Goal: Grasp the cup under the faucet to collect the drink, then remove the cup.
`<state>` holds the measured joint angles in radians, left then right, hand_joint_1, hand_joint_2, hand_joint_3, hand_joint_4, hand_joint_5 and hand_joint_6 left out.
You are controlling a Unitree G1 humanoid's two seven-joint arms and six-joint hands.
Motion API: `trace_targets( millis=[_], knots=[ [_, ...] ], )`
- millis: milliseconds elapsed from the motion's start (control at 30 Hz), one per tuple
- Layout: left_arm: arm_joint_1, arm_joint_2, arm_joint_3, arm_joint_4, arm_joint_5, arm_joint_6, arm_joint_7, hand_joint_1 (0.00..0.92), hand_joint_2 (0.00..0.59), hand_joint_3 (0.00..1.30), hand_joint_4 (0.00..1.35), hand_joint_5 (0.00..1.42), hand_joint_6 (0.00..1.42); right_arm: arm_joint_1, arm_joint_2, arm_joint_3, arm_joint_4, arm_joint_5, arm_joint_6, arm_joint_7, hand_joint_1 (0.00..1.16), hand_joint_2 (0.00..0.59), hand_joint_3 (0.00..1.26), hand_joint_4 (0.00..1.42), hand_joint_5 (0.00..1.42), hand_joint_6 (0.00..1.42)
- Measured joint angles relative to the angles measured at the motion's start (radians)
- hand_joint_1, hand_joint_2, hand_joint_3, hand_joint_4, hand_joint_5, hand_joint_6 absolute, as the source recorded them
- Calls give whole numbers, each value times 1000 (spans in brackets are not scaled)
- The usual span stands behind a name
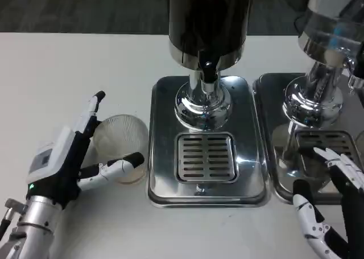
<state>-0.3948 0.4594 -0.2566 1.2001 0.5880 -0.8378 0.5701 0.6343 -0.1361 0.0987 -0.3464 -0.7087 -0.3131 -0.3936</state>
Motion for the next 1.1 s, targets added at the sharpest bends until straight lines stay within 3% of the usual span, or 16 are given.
trace_targets(
  millis=[467,733,1100],
  knots=[
    [-16,-30,-25,13,-29,8,15,293,75,0,63,340,465,-3,0,-8,-4,22,1,36,267,413,317,211,170,188],
    [-26,-27,-55,13,-24,16,37,298,29,0,23,299,408,-6,0,-12,-4,30,1,46,271,425,317,219,173,194],
    [-29,-9,-84,25,5,46,33,304,30,0,0,282,374,-37,-1,-13,0,34,1,50,275,428,317,220,173,195]
  ],
)
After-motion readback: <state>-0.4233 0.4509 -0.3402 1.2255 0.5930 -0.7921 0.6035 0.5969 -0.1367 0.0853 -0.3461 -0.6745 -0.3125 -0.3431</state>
